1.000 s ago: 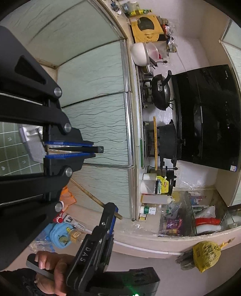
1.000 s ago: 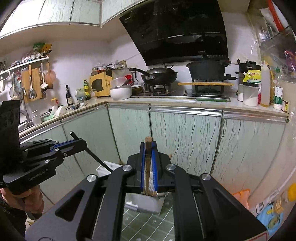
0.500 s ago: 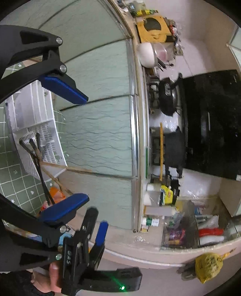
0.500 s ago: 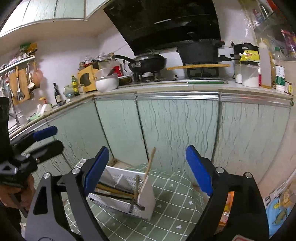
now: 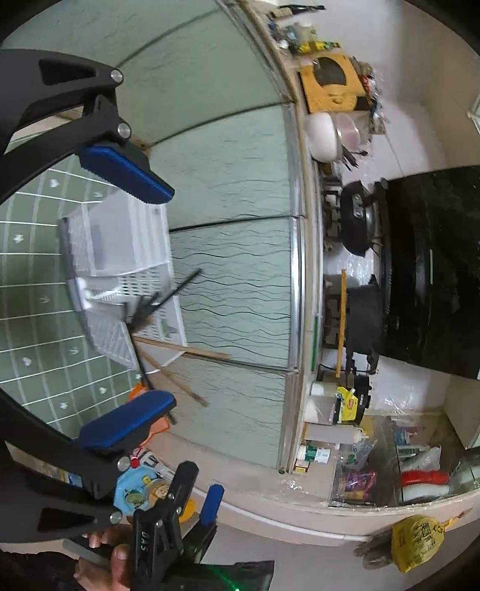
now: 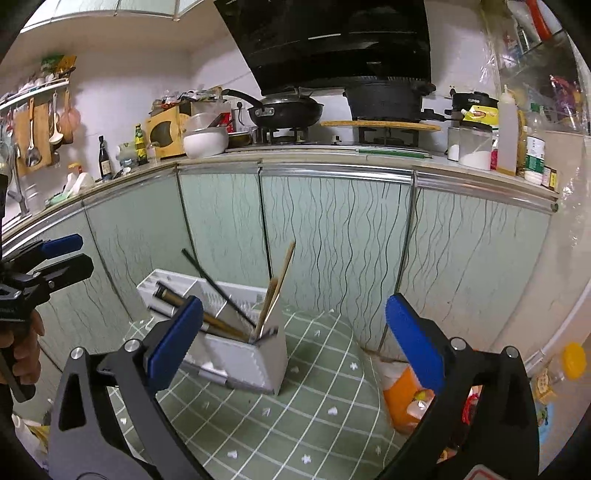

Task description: Organize utensils

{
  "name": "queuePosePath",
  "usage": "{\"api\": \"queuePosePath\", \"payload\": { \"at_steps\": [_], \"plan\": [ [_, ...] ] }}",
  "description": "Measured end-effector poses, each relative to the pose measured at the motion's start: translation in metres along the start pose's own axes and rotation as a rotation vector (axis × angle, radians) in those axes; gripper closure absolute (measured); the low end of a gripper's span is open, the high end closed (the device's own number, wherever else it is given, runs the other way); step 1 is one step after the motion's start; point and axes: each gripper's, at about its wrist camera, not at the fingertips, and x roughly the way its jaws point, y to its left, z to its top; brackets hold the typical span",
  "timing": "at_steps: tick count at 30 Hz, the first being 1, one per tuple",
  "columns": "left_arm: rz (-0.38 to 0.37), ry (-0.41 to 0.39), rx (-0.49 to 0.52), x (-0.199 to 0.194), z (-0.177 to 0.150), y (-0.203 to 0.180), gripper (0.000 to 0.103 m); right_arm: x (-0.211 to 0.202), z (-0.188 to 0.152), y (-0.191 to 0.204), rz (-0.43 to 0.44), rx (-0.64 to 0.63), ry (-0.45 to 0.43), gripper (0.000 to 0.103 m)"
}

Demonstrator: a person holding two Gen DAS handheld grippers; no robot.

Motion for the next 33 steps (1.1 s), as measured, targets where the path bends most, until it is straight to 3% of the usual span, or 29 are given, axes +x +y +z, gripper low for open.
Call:
{"api": "queuePosePath", "payload": {
  "at_steps": [9,15,33],
  "plan": [
    [0.059,0.031,-0.011,-0.038,-0.054,-0.006,0.004,-0.038,-0.045,0.020,-0.042,-0.031,0.016,0.008],
    [0.055,0.016,-0.026,-0.059,-0.093,-0.008,0.004,-0.055,-0.080,0.031,-0.059,-0.042,0.038,0.008],
    [0.145,0.049,-0.055,-0.089,-0.181,-0.013,0.004,-0.080,-0.173,0.052,-0.107,-0.051,0.081,0.008]
  ]
}}
